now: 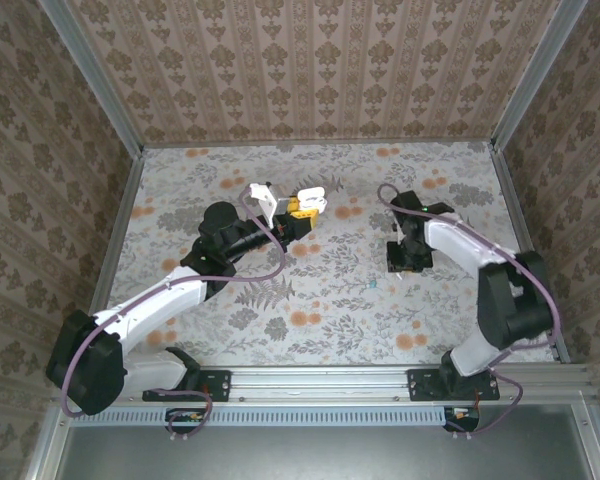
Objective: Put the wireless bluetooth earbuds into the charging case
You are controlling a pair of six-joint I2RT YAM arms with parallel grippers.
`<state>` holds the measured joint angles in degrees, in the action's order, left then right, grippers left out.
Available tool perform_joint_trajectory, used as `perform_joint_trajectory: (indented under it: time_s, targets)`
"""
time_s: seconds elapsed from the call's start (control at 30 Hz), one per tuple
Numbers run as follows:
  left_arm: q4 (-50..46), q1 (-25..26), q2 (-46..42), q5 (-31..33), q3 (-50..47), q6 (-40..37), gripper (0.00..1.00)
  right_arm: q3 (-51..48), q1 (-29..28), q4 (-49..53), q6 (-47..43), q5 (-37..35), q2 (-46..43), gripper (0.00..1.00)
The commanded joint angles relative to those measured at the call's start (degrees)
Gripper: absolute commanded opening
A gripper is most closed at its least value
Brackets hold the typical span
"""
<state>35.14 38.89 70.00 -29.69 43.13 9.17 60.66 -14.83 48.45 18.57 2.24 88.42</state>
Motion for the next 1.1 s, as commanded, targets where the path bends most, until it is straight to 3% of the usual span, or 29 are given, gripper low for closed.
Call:
perform_joint_trajectory:
  time_s: [0.0, 0.23, 0.47, 0.7, 1.07]
  targets:
    - [0.24, -0.49, 0.87, 0.58, 0.72, -0.83, 0.26, 3.03, -0.29, -0.80, 5.94, 6.33, -8.19, 0.30]
    - [2.18, -0.48, 4.84, 0.29, 2.23, -0.47, 0.26, 4.29, -1.24, -14.83, 19.69, 14.02, -20.44, 0.31]
    - [4.68, 0.05, 8.89, -0.47, 3.91, -0.82, 0.26, 4.75, -8.23, -28.92, 28.65, 13.27, -23.56, 0.31]
    - [10.80, 0.97, 10.86, 1.45, 2.83, -1.81, 0.26, 6.38, -14.83, -35.48, 30.74, 8.75, -22.17, 0.31]
    - [10.44, 2.56, 10.58, 3.65, 2.30, -5.00, 0.26, 9.50, -19.74, -36.70, 29.60, 2.95, -19.53, 0.31]
